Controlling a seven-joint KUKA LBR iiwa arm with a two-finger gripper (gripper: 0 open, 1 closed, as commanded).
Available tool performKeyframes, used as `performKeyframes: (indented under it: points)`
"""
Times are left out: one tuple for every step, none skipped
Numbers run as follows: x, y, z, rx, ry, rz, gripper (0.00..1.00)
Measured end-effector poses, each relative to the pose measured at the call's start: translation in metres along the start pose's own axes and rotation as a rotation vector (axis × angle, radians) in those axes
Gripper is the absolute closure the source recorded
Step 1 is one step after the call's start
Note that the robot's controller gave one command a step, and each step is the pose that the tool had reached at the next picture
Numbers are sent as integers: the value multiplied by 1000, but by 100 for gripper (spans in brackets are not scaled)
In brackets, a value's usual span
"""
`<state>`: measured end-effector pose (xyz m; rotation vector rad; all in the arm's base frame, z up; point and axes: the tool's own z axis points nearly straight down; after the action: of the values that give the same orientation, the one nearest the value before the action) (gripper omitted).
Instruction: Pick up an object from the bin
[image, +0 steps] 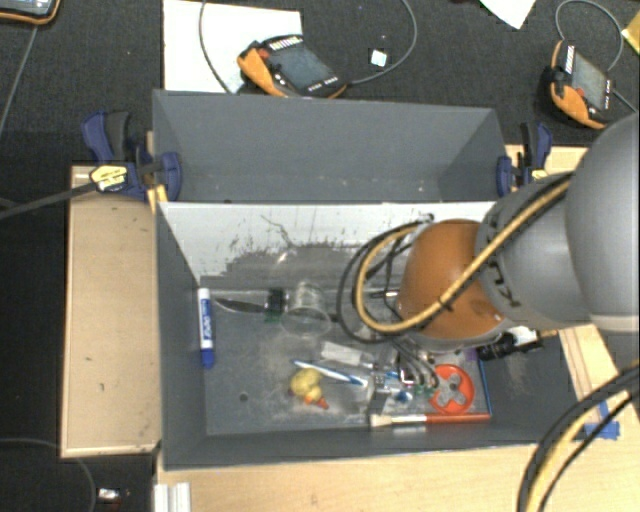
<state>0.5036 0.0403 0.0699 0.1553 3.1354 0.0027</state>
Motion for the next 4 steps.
performKeyframes:
  points:
    - [-7, 19, -51, 3, -18, -55, 0]
    - [21, 37, -30, 2, 0, 125, 0]
    - [1, 20, -1, 2, -17, 133, 0]
    - [11, 49, 0, -2, -8, 257, 100]
